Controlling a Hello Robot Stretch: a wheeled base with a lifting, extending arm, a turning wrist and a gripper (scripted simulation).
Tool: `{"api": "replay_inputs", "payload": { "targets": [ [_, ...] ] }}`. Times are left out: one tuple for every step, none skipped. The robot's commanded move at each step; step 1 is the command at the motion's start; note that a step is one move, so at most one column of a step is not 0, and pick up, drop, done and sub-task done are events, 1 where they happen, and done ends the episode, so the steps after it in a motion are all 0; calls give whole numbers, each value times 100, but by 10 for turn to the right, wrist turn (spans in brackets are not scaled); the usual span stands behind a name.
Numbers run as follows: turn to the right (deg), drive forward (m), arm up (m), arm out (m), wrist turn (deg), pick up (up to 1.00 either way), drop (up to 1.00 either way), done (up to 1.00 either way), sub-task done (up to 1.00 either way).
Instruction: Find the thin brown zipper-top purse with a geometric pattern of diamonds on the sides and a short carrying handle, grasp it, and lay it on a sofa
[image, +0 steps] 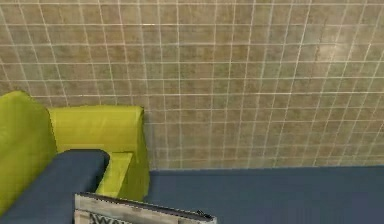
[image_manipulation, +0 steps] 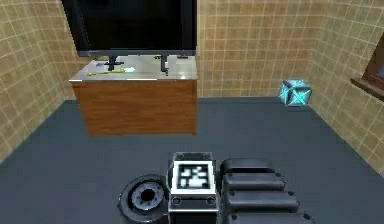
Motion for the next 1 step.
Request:
{"api": "replay_inputs", "payload": {
  "targets": [
    [-60,0,0,0,0,0,0,0,0]
  ]
}}
